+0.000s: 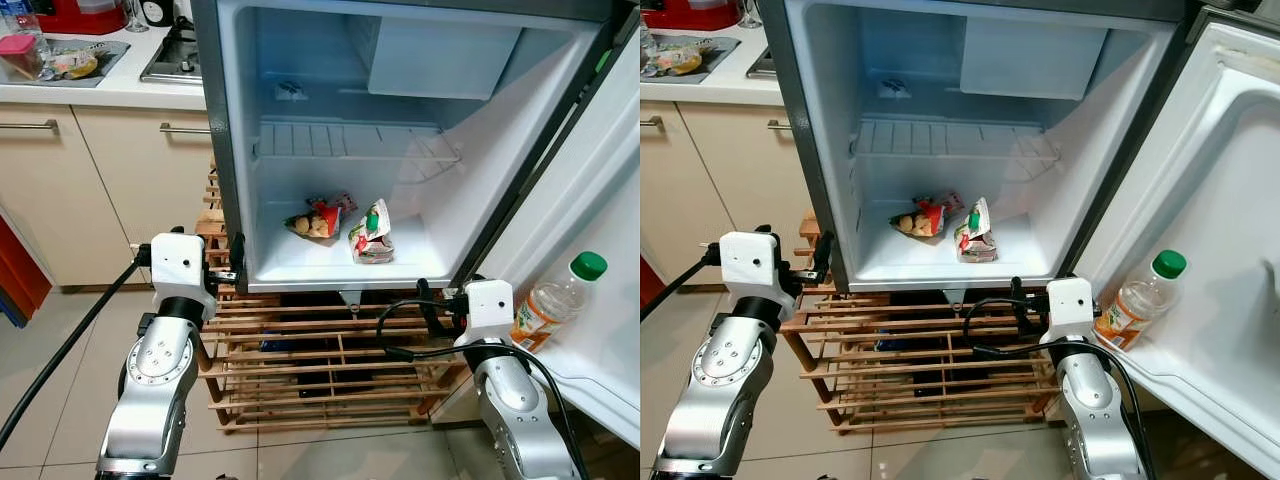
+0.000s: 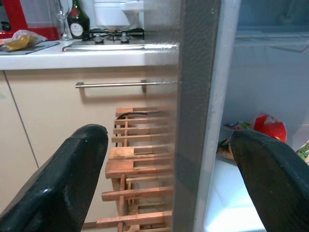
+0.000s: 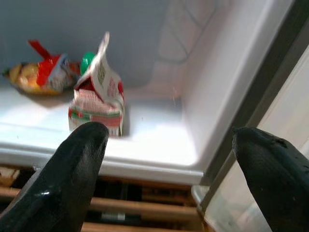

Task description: Restocking fridge

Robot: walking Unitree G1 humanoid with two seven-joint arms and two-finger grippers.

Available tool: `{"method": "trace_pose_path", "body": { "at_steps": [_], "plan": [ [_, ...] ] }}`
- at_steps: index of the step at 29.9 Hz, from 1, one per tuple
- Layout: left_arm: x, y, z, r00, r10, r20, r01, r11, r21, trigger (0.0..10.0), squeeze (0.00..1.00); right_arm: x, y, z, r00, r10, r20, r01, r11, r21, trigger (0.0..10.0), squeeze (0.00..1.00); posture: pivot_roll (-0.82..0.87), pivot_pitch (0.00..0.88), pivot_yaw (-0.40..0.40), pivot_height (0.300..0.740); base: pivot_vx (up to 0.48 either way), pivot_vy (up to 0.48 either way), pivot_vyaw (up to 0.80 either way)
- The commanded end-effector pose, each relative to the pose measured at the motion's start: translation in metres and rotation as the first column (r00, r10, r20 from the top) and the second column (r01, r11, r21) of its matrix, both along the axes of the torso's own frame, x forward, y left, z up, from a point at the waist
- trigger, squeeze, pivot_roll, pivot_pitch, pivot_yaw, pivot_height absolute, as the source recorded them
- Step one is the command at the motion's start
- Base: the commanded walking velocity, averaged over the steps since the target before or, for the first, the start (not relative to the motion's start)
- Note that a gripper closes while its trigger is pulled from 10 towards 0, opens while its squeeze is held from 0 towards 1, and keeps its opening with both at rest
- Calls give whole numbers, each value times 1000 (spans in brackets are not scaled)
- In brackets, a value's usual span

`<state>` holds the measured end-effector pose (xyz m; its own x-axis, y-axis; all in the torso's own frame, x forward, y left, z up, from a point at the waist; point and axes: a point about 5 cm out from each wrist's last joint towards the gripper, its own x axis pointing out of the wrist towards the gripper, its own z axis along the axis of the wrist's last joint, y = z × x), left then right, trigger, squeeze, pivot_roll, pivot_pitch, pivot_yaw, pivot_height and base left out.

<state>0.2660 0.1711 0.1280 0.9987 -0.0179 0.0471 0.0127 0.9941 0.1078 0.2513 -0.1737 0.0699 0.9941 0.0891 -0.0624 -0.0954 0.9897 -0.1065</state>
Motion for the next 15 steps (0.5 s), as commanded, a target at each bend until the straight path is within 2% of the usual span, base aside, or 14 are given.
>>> {"method": "trace_pose_path", "body": {
  "at_steps": [1, 3, 4, 9, 15],
  "plan": [
    [3, -4, 2, 1000, -16, 12, 15, 1000, 7, 10000, 0, 1, -3, 14, 997, -2, 83, 1, 1000, 22, 10000, 0, -80, 0, -39, 740, 0, 0, 0],
    [3, -4, 2, 1000, -16, 14, 16, 1000, 7, 10000, 0, 2, -2, 17, 995, -1, 100, -3, 999, 37, 10000, 0, -79, 0, -36, 740, 0, 0, 0],
    [4, -4, 3, 1000, -17, 17, 17, 1000, 7, 10000, 0, 5, 0, 22, 993, 2, 119, -11, 997, 77, 10000, 0, -77, 0, -37, 740, 0, 0, 0],
    [5, -6, 4, 999, -26, 22, 26, 1000, 7, 10000, 0, 7, 4, 23, 993, 21, 115, -31, 996, 83, 10000, 0, -75, 0, -37, 740, 0, -48, 0],
    [4, -10, 2, 999, -37, 17, 37, 999, -12, 10000, 0, 6, 5, 20, 994, 36, 101, -44, 996, 78, 10000, 0, -76, 0, -39, 740, -42, -242, 0]
  ]
}}
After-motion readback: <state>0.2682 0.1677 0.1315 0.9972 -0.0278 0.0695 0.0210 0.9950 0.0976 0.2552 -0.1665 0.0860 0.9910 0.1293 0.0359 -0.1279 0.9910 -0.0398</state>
